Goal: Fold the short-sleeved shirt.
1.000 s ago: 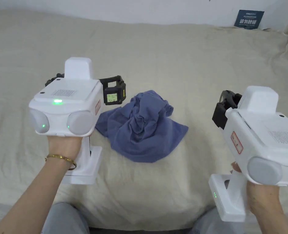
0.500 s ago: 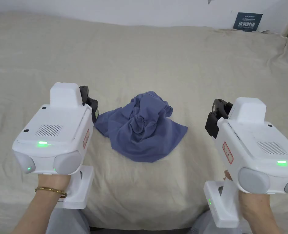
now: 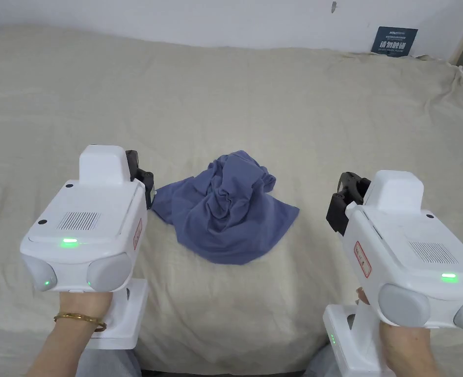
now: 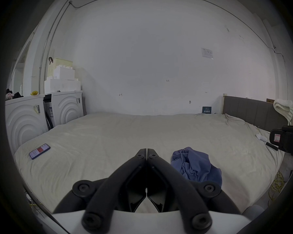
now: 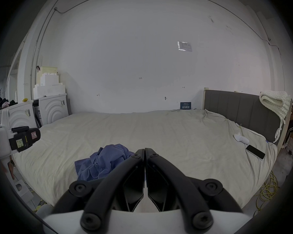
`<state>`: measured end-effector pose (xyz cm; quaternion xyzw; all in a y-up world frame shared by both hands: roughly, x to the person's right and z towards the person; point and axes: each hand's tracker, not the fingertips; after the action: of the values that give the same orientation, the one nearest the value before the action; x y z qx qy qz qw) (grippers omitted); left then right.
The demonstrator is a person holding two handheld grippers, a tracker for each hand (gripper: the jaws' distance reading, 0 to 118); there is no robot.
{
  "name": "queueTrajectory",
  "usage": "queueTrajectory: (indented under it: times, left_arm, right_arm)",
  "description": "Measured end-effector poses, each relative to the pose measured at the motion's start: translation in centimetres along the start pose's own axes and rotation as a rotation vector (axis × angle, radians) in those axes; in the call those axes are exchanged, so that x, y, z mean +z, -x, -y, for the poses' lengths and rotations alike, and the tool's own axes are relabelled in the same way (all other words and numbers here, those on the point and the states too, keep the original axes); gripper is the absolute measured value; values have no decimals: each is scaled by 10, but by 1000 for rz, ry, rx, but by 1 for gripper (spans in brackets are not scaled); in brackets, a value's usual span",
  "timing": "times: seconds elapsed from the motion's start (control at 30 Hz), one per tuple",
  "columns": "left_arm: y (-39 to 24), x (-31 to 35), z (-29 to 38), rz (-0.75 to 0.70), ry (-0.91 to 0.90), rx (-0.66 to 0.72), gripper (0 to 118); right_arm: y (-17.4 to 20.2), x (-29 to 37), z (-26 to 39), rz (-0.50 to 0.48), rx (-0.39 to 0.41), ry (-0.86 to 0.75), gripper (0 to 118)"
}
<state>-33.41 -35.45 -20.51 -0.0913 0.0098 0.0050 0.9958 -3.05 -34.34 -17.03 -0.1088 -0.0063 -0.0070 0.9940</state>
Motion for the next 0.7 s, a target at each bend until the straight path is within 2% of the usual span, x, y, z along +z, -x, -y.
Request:
queueTrajectory:
  times: [0.7]
  left_arm:
    - [6, 1, 2, 10, 35, 19, 0]
  right_arm:
    - [4, -1, -5, -7, 13, -4, 0]
